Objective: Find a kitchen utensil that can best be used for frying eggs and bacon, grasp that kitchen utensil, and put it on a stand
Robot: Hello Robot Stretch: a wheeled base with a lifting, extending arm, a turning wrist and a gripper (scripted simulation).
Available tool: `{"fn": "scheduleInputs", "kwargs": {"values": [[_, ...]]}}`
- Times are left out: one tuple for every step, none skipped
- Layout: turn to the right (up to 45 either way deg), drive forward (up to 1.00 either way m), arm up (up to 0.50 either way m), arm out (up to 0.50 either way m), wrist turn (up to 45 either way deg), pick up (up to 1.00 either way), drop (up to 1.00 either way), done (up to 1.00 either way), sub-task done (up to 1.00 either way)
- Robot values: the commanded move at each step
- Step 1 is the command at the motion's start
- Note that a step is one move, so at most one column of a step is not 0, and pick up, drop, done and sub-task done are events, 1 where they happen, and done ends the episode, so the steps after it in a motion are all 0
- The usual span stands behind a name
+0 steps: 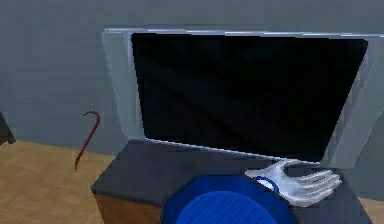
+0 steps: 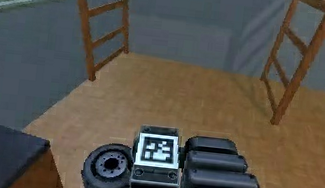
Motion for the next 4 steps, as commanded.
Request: {"fn": "scheduleInputs", "kwargs": {"values": [[-45.0,0.0,0.0,0.0,0.0,0.0,0.0,0.0,0.0],[-45.0,0.0,0.0,0.0,0.0,0.0,0.0,0.0,0.0],[-6.0,0.0,0.0,0.0,0.0,0.0,0.0,0.0,0.0],[0.0,0.0,0.0,0.48,0.0,0.0,0.0,0.0,0.0]]}}
